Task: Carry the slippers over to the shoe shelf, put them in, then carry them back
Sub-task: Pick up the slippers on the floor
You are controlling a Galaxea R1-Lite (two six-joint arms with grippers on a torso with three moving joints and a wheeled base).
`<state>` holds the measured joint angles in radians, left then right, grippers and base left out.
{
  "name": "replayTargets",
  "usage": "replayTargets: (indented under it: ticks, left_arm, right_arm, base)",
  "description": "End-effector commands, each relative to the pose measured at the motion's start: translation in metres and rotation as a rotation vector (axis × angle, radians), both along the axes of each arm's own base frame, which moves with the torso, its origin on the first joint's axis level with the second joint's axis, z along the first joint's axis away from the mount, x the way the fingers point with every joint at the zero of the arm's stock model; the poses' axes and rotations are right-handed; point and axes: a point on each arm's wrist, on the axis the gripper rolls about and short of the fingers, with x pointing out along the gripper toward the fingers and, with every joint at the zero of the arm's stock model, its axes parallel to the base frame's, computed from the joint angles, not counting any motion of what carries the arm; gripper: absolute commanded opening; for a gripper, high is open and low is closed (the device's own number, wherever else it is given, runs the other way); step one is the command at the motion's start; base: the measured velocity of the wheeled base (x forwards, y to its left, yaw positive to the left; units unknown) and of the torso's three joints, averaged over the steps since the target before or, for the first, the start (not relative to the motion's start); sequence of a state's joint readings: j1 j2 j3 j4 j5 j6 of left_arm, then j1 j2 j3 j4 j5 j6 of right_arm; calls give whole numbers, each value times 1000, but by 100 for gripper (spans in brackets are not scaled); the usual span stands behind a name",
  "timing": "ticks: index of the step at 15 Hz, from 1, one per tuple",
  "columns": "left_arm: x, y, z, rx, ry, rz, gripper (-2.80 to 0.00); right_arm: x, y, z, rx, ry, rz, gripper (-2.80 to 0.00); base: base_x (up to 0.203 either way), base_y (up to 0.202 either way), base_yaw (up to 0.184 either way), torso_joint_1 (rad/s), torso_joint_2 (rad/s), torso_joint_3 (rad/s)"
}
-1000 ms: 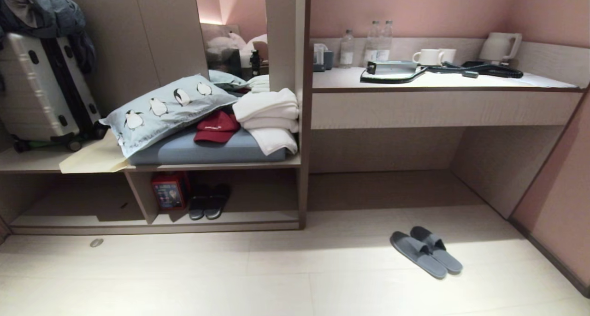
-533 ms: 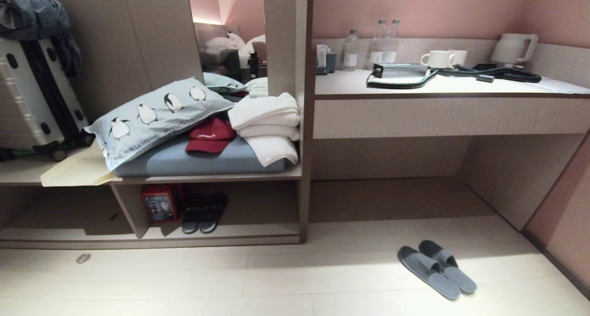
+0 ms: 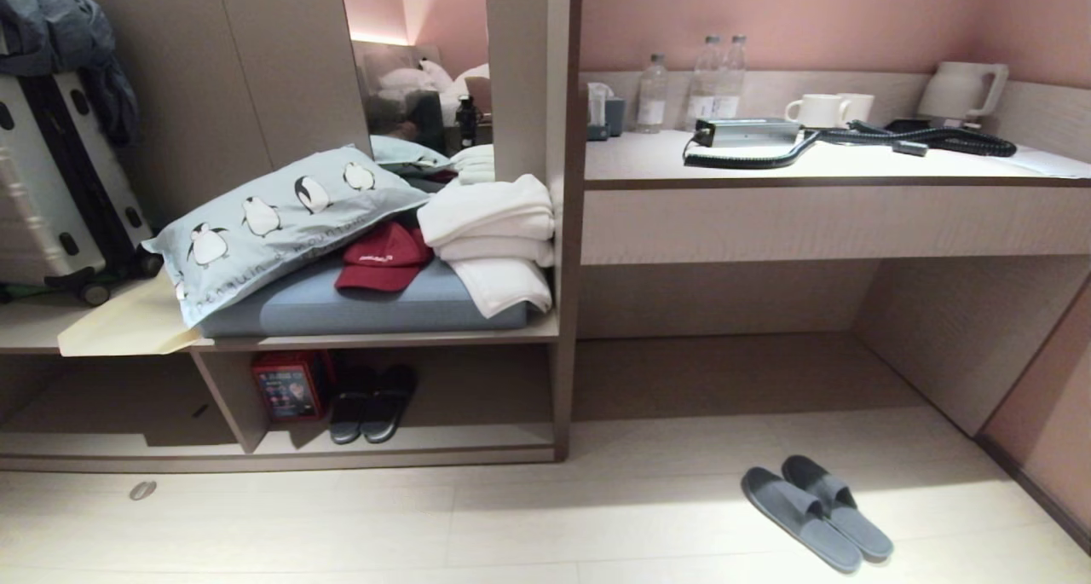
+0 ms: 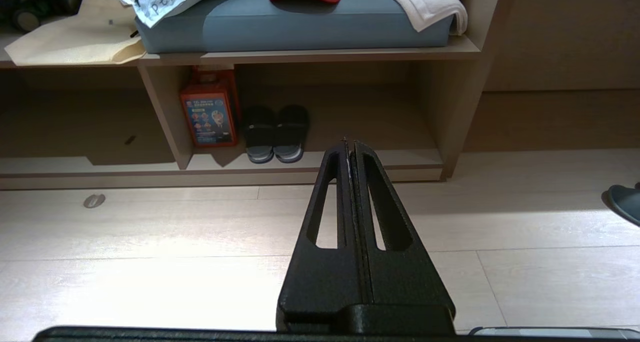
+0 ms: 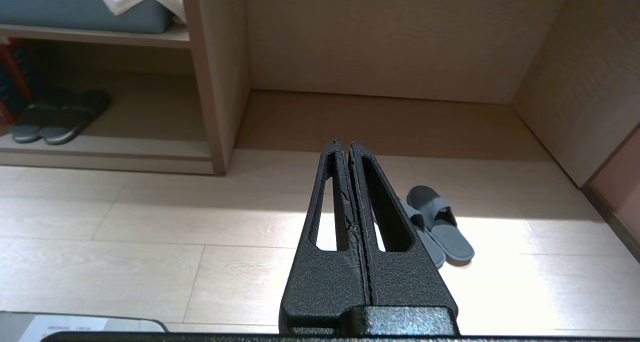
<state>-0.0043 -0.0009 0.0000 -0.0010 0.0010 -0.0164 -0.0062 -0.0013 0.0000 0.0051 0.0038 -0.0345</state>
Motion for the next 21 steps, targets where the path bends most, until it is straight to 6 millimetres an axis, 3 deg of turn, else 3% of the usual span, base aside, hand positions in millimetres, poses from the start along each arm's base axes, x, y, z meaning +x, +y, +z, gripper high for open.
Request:
replayTargets:
  ticks: [1,5,21]
  left_arm:
    - [0,0,0,0,2,0,-280]
    - [0,0,0,0,2,0,-280]
    - [0,0,0,0,2,0,-280]
  right_arm:
    - [0,0,0,-1,-2,1,-280]
    - [0,0,0,-1,-2,1,-280]
    - [0,0,0,-1,-1,1,-280]
  base:
    - [0,0,0,0,0,0]
    - [0,-24,-1,1,1,0]
    - [0,-193,2,4,3,2]
